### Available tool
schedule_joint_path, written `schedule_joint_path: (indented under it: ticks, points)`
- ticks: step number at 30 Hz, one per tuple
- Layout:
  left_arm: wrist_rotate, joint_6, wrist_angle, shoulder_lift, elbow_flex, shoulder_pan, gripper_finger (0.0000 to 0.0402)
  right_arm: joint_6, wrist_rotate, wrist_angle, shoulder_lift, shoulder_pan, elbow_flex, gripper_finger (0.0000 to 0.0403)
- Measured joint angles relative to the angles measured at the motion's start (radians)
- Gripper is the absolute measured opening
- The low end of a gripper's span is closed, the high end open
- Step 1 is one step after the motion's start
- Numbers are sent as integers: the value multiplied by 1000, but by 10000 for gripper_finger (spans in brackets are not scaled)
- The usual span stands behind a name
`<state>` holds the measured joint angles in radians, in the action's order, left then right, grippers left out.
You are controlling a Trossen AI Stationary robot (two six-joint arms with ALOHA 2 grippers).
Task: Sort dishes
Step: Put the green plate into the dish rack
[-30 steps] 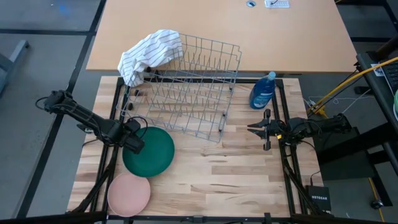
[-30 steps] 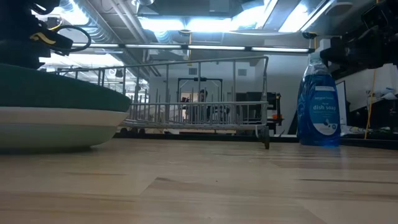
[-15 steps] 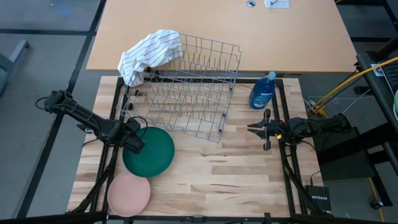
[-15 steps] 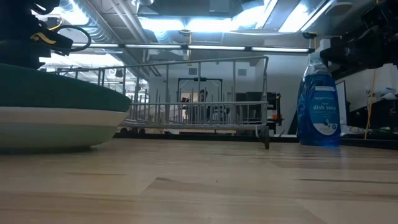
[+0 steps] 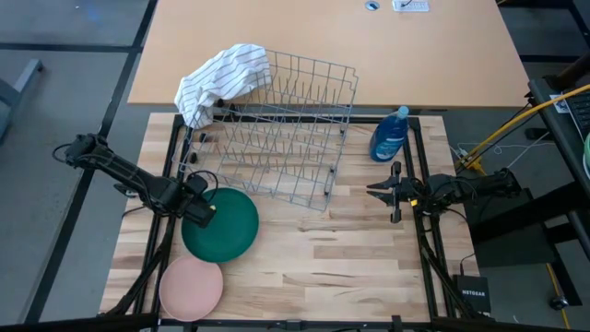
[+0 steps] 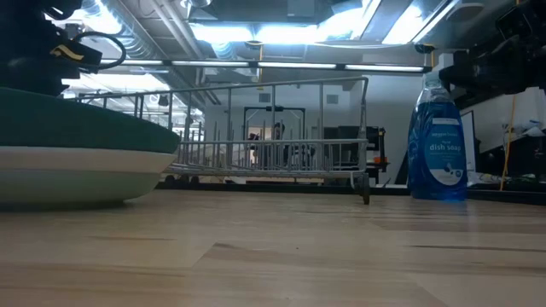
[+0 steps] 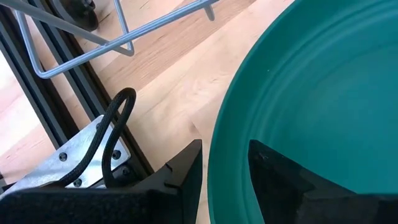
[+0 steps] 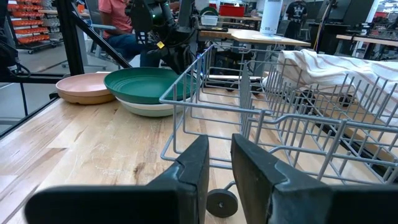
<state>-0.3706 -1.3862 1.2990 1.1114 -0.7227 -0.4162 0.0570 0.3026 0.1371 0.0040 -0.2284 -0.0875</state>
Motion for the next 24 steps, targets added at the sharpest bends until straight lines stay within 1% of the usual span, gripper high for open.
schedule_joint_path:
  ticks: [5,10,14,17,24]
  points:
    - [0,9,-3,0,0,0,120,0,0,0,0,0,0,72]
    - [-3,89,-42,0,0,14,120,0,0,0,0,0,0,72]
    - [-3,186,-73,0,0,66,120,0,0,0,0,0,0,72]
    - [4,209,-78,0,0,110,120,0,0,0,0,0,0,72]
    - [55,259,-78,0,0,181,120,0,0,0,0,0,0,72]
